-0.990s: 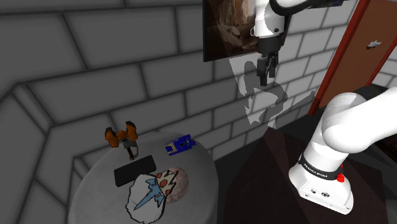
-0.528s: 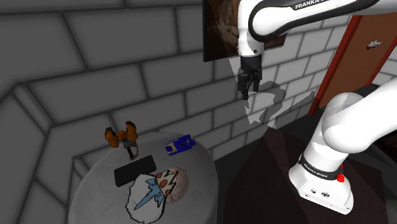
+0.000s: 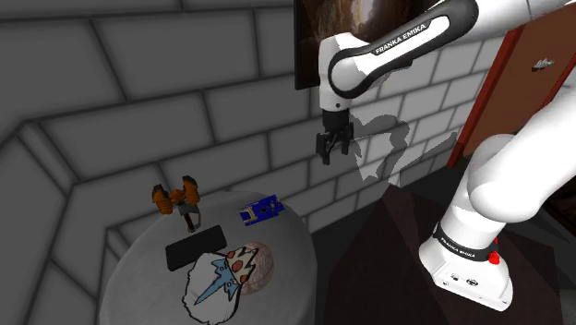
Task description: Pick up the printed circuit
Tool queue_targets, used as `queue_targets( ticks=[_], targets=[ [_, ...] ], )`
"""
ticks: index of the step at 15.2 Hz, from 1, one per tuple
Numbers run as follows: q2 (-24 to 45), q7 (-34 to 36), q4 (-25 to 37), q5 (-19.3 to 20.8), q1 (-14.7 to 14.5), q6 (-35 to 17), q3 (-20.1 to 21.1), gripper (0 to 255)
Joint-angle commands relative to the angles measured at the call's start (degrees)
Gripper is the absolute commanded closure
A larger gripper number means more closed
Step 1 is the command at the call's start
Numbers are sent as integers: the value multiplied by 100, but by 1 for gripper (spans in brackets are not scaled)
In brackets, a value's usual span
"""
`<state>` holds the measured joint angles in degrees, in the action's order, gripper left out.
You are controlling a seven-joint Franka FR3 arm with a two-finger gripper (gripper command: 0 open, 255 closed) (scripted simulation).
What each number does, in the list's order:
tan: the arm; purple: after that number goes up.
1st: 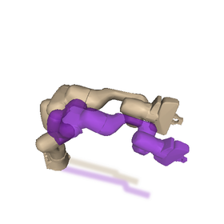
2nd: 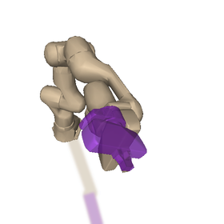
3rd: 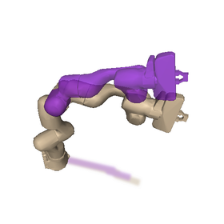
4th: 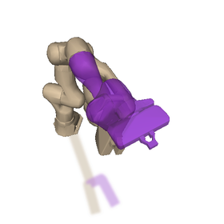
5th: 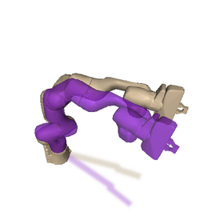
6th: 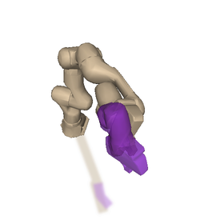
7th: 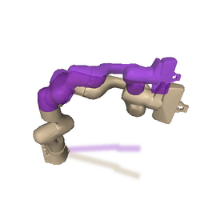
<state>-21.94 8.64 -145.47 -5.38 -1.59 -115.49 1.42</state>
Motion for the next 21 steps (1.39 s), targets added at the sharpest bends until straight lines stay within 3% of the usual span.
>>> queue_targets(
  ticks=[1,11,21],
  targets=[
    [373,97,20,-86,-14,-420,31,0],
    [2622,550,861,-508,-140,-2107,186,0],
    [4862,921,2470,-817,-228,-3036,245,0]
  ],
)
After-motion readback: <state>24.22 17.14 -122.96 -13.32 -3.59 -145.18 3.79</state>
